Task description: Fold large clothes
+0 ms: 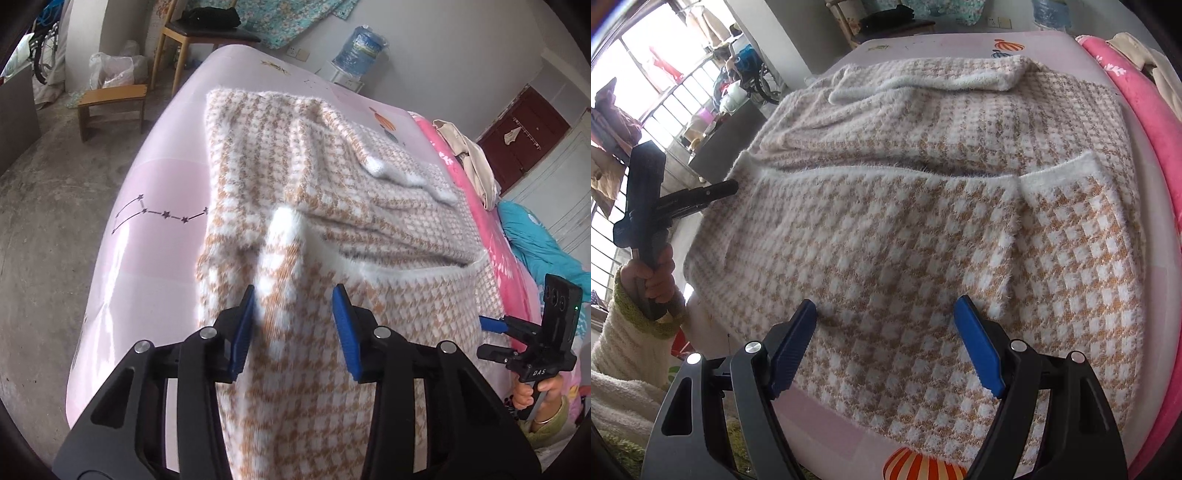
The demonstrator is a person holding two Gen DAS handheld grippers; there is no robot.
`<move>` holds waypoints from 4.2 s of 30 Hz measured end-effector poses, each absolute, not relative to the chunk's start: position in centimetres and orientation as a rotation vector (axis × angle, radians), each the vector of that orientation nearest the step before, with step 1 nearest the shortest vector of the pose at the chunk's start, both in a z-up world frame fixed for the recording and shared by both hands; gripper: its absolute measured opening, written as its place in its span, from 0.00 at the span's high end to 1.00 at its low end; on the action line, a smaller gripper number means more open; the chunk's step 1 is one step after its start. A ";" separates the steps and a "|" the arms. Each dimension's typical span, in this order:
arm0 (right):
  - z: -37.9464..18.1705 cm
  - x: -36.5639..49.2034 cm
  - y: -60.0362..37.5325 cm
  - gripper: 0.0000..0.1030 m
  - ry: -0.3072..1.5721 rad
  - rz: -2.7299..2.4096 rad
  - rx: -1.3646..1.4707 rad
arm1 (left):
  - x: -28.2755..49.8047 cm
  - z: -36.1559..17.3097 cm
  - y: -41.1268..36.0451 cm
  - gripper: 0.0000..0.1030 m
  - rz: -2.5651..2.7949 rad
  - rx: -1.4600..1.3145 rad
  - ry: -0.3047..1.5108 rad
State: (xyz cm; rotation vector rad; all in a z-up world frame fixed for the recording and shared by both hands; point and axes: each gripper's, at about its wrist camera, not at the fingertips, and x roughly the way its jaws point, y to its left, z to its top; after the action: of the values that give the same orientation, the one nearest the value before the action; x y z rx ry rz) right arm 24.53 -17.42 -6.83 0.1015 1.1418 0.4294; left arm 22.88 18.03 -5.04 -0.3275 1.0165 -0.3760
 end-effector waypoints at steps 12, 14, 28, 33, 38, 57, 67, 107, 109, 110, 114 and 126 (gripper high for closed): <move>-6.9 24.4 -17.6 0.27 1.134 0.432 0.111 | 23.5 -4.4 16.9 0.68 -0.401 -0.310 0.999; -6.9 24.4 -17.8 0.27 1.133 0.434 0.114 | 23.7 -4.9 16.5 0.68 -0.347 -0.266 1.037; -4.8 23.1 -18.3 0.27 1.063 0.383 0.127 | 23.1 -4.8 12.7 0.69 -0.205 0.015 1.019; -4.8 22.8 -18.6 0.27 1.049 0.375 0.152 | 23.1 -4.9 12.7 0.69 -0.196 0.009 1.019; -4.8 22.6 -19.2 0.27 1.039 0.376 0.174 | 22.9 -4.9 12.8 0.68 -0.183 0.011 1.023; -2.7 23.3 -31.4 0.29 0.958 0.182 0.262 | 23.0 -4.8 11.5 0.68 -0.087 0.039 1.036; -6.6 30.0 -31.4 0.53 1.049 0.294 0.374 | 23.0 -4.8 10.4 0.68 -0.028 0.078 1.035; -7.6 29.9 -26.5 0.66 1.156 0.217 0.198 | 23.0 -4.9 10.6 0.67 -0.026 0.059 1.029; -7.5 29.8 -26.3 0.66 1.151 0.208 0.177 | 23.0 -4.9 10.6 0.67 -0.027 0.054 1.031; -7.5 29.8 -26.0 0.66 1.148 0.202 0.161 | 23.0 -4.9 10.6 0.67 -0.026 0.054 1.030; -7.4 29.6 -25.2 0.72 1.127 0.181 0.103 | 23.1 -4.8 10.5 0.65 -0.017 0.058 1.031; -3.6 26.3 -24.8 0.93 0.978 0.141 0.045 | 21.1 -2.6 10.1 0.90 -0.013 0.084 0.916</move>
State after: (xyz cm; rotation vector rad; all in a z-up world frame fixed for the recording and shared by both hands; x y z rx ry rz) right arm 26.32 -24.81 -3.62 0.0452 0.9779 0.1415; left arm 21.15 10.15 -2.60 0.0841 0.9155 -0.0128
